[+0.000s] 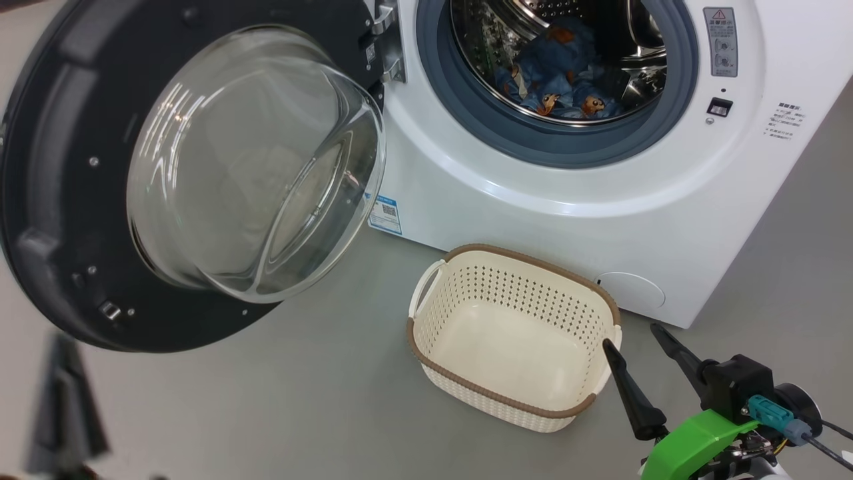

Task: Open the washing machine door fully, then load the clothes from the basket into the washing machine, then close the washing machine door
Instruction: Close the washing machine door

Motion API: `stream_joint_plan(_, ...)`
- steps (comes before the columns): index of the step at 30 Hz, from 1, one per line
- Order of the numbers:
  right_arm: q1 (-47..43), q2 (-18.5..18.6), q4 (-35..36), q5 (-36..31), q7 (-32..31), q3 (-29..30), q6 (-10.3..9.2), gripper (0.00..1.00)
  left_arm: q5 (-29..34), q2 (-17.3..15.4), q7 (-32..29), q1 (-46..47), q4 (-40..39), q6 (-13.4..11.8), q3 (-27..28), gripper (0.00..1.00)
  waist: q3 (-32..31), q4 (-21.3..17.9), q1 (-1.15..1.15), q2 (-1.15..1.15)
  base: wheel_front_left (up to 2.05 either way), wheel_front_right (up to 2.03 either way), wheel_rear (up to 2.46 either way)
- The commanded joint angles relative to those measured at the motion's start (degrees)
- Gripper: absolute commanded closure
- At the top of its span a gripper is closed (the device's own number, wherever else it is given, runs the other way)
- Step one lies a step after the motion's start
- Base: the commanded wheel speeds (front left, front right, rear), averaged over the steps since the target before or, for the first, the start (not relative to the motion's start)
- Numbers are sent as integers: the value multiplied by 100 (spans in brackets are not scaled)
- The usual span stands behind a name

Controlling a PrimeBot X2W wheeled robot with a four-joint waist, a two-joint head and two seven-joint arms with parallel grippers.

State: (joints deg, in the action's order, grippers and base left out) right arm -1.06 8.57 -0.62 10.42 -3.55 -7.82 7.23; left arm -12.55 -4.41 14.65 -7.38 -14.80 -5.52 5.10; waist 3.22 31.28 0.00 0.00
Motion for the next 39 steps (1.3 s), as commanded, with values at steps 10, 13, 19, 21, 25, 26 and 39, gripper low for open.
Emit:
stream_joint_plan(10,32,-91,164,115,114,76,25,0,-1125,-1383,-1052,2413,265,479,1117,100,-185,-74,0,0,0,0,0)
stream_joint_plan(13,-120,-166,186,91,159,206,25,0,-1667,-1732,-1473,3205,1157,678,1276,100,-226,-106,0,0,0,0,0)
stream_joint_plan(19,-447,-334,264,75,232,441,25,0,-2716,-2011,-2360,4457,3154,924,1411,100,-326,-167,0,0,0,0,0)
stream_joint_plan(21,-531,-378,293,86,239,475,25,0,-2964,-2061,-2586,4757,3708,964,1454,100,-356,-184,0,0,0,0,0)
stream_joint_plan(25,-647,-440,343,84,230,523,25,0,-3309,-2138,-2881,5195,4576,1013,1535,100,-400,-210,0,0,0,0,0)
stream_joint_plan(26,-657,-452,352,92,227,528,25,0,-3356,-2183,-2947,5264,4760,1023,1548,100,-404,-225,0,0,0,0,0)
stream_joint_plan(39,-629,-525,352,283,166,443,25,0,-3974,-2506,-3798,5653,6401,1146,1742,100,-375,-475,0,0,0,0,0)
